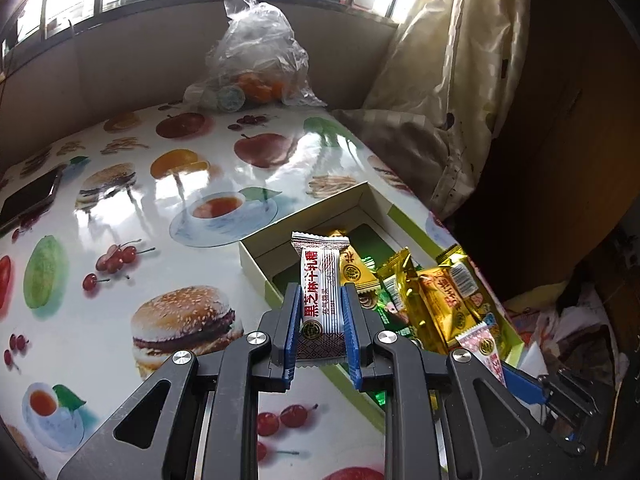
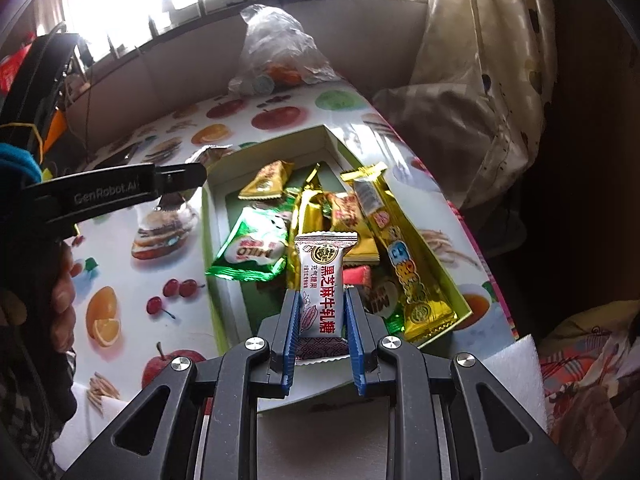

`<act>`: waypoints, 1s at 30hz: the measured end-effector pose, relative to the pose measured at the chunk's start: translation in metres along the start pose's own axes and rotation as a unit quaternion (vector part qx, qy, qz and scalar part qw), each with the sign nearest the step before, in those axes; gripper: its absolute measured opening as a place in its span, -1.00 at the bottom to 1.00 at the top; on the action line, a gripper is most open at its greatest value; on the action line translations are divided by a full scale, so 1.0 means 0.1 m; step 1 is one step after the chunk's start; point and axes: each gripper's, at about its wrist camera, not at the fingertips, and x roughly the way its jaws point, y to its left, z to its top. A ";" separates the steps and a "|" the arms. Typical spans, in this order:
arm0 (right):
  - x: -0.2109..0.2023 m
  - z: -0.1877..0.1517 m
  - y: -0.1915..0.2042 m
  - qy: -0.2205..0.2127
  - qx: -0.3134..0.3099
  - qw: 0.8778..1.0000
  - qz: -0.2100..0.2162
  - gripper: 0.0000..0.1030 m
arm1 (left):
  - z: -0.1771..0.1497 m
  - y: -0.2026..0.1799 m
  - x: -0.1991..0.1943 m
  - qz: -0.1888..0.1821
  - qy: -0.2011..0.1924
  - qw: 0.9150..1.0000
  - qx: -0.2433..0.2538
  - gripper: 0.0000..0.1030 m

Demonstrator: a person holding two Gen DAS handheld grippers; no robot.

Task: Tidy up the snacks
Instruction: 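Carry both white-and-red candy packs over the gift box with both tools, then lower both candy packs into the box and open both tools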

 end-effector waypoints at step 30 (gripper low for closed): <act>0.16 -0.11 -0.12 0.014 0.015 1.000 0.002 -0.58 | -0.10 -0.16 0.33 -0.006 0.027 1.000 0.009 -0.60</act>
